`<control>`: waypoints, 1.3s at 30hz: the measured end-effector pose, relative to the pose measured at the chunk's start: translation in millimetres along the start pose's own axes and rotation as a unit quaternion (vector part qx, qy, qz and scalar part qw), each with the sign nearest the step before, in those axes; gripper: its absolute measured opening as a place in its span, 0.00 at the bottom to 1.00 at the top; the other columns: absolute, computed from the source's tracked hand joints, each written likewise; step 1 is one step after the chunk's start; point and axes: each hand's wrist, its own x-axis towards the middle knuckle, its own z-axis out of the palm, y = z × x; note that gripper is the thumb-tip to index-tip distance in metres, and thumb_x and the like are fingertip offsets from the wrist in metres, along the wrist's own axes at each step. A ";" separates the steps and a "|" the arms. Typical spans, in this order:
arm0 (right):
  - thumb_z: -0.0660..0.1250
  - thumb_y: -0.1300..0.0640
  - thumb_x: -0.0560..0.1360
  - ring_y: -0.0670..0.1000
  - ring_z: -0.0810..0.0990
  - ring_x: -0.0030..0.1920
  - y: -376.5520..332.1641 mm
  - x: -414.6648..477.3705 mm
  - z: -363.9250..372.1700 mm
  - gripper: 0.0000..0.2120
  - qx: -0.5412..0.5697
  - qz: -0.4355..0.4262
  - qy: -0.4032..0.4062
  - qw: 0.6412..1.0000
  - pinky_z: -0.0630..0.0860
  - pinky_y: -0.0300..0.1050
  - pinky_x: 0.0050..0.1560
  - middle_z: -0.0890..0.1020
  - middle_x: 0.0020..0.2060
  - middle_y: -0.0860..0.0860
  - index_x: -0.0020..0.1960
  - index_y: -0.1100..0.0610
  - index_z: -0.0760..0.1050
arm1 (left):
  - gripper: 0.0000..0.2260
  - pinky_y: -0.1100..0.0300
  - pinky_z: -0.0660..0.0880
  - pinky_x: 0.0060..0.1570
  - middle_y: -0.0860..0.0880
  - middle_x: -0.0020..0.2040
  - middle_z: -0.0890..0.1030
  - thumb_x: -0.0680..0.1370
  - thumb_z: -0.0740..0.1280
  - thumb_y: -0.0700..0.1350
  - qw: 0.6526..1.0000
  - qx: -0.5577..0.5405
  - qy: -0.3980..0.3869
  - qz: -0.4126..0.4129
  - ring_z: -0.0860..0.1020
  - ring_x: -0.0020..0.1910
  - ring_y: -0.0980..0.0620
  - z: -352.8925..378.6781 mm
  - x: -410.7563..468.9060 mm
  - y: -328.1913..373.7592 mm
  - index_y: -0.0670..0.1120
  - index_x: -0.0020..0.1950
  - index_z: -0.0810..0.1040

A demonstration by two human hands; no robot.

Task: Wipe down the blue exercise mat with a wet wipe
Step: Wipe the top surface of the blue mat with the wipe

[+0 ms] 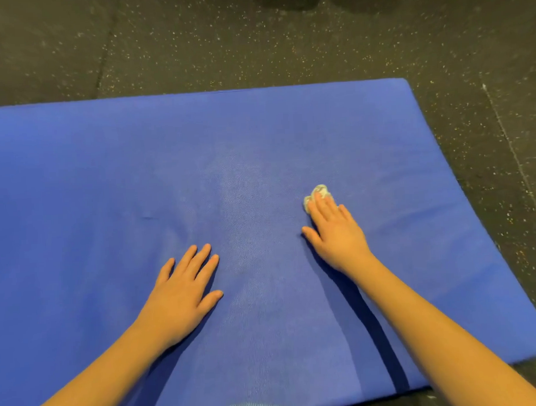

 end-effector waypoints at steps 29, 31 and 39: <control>0.46 0.40 0.79 0.36 0.39 0.74 -31.5 -166.4 -6.7 0.29 0.153 -0.057 -0.093 0.982 0.41 0.32 0.72 0.45 0.76 0.39 0.77 0.47 0.55 | 0.36 0.48 0.44 0.75 0.55 0.79 0.42 0.74 0.38 0.67 0.992 -0.082 -0.027 -0.090 0.42 0.78 0.53 6.5 -44.3 20.0 0.53 0.79 0.45; 0.42 0.39 0.78 0.37 0.41 0.75 -22.0 -170.0 -12.8 0.29 0.127 -0.023 -0.073 0.989 0.42 0.31 0.71 0.47 0.76 0.39 0.77 0.46 0.56 | 0.30 0.48 0.45 0.75 0.54 0.79 0.42 0.80 0.44 0.64 0.992 -0.076 -0.027 -0.094 0.42 0.78 0.53 5.1 -44.5 21.6 0.52 0.79 0.45; 0.43 0.39 0.76 0.33 0.44 0.74 -23.3 -215.5 -10.4 0.29 0.210 -0.083 -0.088 0.970 0.44 0.31 0.72 0.49 0.74 0.34 0.75 0.44 0.59 | 0.27 0.47 0.46 0.74 0.52 0.79 0.45 0.82 0.48 0.58 0.988 -0.077 -0.021 -0.132 0.43 0.78 0.49 3.5 -37.3 34.6 0.50 0.79 0.48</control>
